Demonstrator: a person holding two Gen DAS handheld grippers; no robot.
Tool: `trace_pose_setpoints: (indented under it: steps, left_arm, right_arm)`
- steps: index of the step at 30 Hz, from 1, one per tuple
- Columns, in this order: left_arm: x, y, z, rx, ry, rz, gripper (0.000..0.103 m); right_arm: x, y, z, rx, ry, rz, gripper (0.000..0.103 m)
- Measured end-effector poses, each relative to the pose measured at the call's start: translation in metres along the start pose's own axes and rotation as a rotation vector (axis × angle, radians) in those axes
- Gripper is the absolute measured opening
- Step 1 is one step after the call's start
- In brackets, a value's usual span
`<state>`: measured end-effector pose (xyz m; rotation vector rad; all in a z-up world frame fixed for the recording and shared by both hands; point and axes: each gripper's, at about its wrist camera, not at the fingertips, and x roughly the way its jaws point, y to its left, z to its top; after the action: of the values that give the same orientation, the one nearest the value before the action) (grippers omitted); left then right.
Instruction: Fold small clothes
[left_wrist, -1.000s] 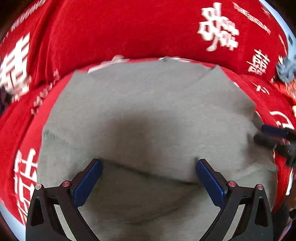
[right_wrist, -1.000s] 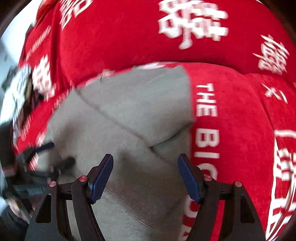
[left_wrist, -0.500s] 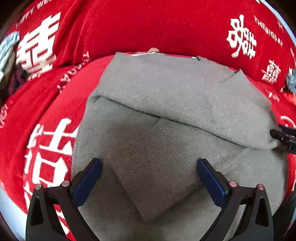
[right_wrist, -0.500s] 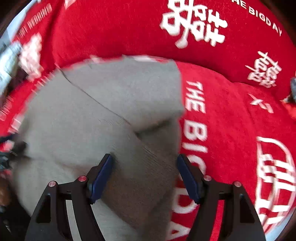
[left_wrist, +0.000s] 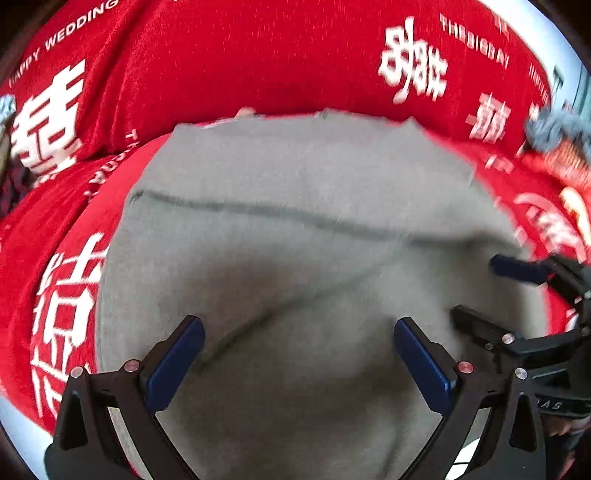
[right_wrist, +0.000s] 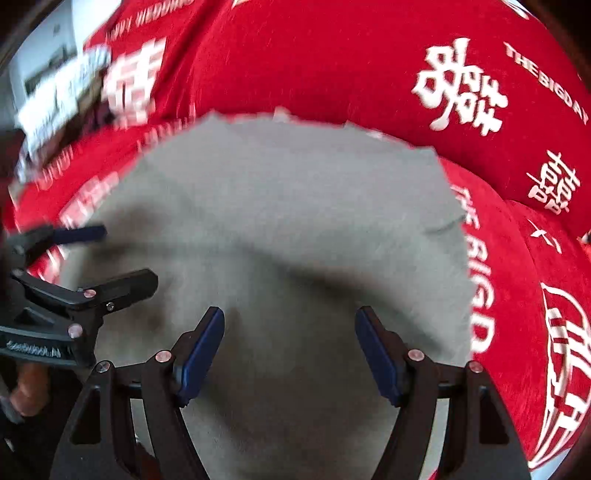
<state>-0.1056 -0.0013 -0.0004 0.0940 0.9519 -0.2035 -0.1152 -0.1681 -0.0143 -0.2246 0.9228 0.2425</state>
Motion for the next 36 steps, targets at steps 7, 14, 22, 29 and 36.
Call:
trace_pose_setpoints:
  steps: [7, 14, 22, 29, 36]
  left_arm:
    - [-0.012, 0.021, -0.033, -0.032, -0.009, 0.047, 0.103]
    - [-0.033, 0.043, -0.050, -0.141, 0.003, 0.074, 0.103]
    - [-0.020, 0.086, -0.081, -0.340, 0.129, 0.013, 0.103]
    - [-0.021, 0.055, -0.082, -0.238, 0.123, 0.040, 0.103]
    - [-0.030, 0.050, -0.083, -0.219, 0.078, 0.036, 0.076]
  right_arm:
    - [-0.015, -0.026, -0.036, 0.054, -0.009, -0.034, 0.081]
    - [-0.044, -0.044, -0.071, 0.167, 0.033, -0.089, 0.082]
    - [-0.045, -0.065, -0.098, 0.337, 0.058, -0.053, 0.082]
    - [-0.039, -0.033, -0.095, 0.273, 0.035, -0.090, 0.083]
    - [-0.048, -0.014, -0.097, 0.223, -0.006, -0.095, 0.039]
